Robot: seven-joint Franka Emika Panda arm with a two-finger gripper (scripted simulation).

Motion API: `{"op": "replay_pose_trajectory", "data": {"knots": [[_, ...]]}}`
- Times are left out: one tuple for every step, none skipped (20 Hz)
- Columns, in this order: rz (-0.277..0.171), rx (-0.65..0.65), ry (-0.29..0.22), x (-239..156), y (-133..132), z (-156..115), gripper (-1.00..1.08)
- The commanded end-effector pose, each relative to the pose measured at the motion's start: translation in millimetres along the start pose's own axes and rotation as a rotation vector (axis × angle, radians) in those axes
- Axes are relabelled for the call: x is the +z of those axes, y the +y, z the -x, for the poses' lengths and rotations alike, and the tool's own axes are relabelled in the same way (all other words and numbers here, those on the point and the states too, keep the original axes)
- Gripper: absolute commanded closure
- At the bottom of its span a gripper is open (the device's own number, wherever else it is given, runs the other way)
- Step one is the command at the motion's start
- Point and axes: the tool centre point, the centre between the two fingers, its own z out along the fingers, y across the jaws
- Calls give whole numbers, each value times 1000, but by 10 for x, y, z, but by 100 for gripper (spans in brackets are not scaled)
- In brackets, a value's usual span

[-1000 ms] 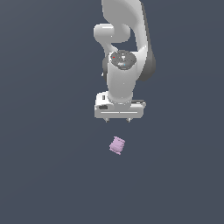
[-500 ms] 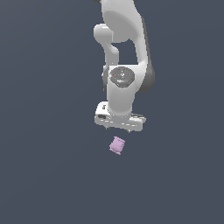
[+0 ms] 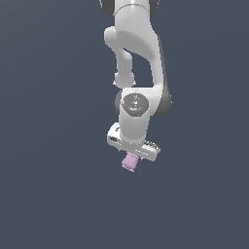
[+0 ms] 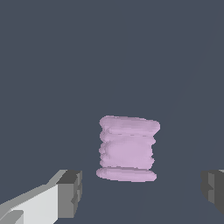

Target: Pick up the object and move it to a goal position.

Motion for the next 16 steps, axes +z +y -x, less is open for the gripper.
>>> {"op": "replay_pose_trajectory", "data": {"knots": [[0, 34, 2, 60, -16, -37, -92], [0, 43, 2, 78, -21, -47, -92], [0, 51, 2, 94, -24, -55, -92], [0, 57, 2, 107, -28, -62, -92], [0, 62, 2, 117, -30, -67, -92], [0, 66, 3, 124, -32, -70, -92], [0, 68, 3, 128, -32, -73, -92], [0, 69, 3, 130, -33, -73, -92], [0, 64, 2, 125, -30, -67, -92], [0, 64, 2, 129, -30, -66, -92], [0, 64, 2, 141, -31, -66, -92], [0, 64, 2, 161, -32, -66, -92], [0, 65, 2, 189, -29, -66, -92], [0, 65, 2, 225, -31, -65, -92], [0, 65, 2, 268, -29, -65, -92], [0, 66, 2, 319, -28, -65, -92]]}}
